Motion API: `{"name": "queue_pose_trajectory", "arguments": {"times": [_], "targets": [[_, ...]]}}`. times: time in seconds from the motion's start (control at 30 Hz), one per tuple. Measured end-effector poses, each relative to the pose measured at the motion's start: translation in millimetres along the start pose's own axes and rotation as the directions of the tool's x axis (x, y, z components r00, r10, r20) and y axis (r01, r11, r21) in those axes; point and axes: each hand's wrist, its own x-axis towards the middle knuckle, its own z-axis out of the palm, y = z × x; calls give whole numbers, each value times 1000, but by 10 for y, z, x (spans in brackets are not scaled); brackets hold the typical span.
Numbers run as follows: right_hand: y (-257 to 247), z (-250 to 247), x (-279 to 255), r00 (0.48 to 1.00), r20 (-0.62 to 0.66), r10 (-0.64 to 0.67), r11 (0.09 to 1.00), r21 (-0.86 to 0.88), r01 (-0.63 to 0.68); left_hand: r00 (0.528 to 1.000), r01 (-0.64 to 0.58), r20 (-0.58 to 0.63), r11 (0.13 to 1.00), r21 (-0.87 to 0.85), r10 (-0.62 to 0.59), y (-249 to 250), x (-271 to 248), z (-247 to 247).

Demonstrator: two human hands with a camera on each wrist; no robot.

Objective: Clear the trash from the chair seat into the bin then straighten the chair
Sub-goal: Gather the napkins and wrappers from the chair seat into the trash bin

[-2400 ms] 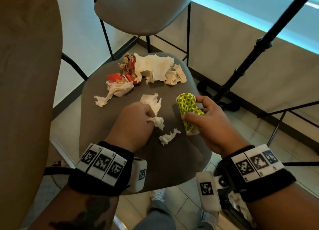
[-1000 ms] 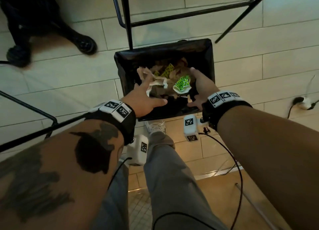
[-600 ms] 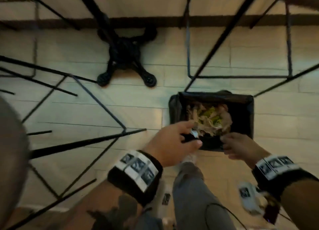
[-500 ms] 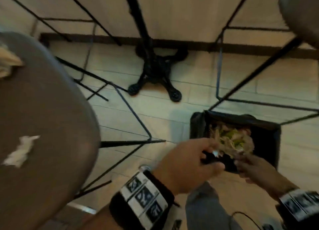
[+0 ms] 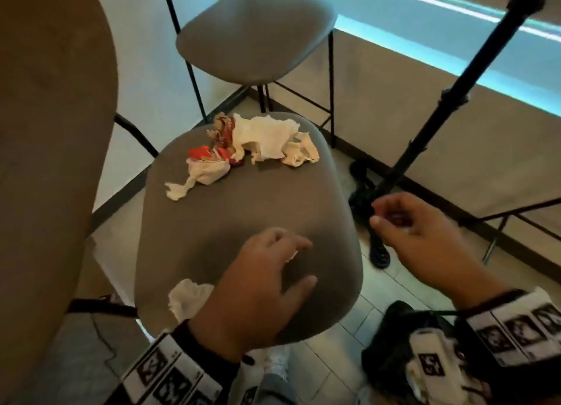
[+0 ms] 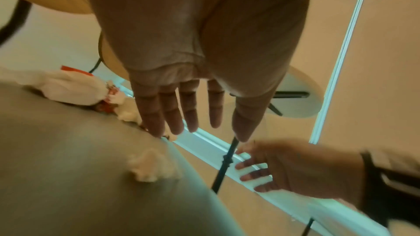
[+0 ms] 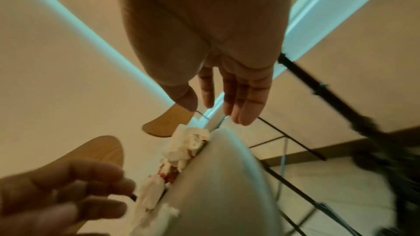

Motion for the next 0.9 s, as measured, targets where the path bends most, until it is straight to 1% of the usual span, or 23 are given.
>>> {"name": "queue_pose_trajectory", "arguments": {"times": [0.07,0.13,0.2,0.23,0.3,0.4,0.5,0.63,0.73,0.83,0.9], "targets": [[-362,116,358,995,15,-95,993,-70,96,999,43,13,998,54,-44,-132,92,-15],[-652,270,696,979,52,-199,968,-145,205,994,76,69,993,93,-82,-191,198,-8],[-852,451,981,964,82,-255,937,-226,267,987,88,119,986,144,-105,-223,287,33],[-936,543,1103,962,97,-255,928,-256,271,985,86,133,980,178,-111,-239,318,60],[-1070,723,1315,967,133,-218,923,-292,249,988,73,117,972,223,-101,-263,351,124],[-1144,929,1539,966,175,-190,896,-371,243,994,66,73,980,188,-80,-305,359,168],[-1130,1008,1627,962,164,-218,859,-435,269,994,77,66,984,159,-88,-340,327,146],[-1073,1015,1639,952,114,-284,858,-413,305,995,97,12,993,68,-98,-367,221,71],[-997,967,1602,934,91,-346,863,-359,355,996,79,-46,997,17,-78,-347,125,-11],[-905,902,1501,934,84,-348,891,-279,357,993,76,-92,996,-46,-80,-334,33,-106],[-844,856,1422,932,105,-346,903,-232,362,988,83,-129,994,-64,-90,-345,-28,-160]]}}
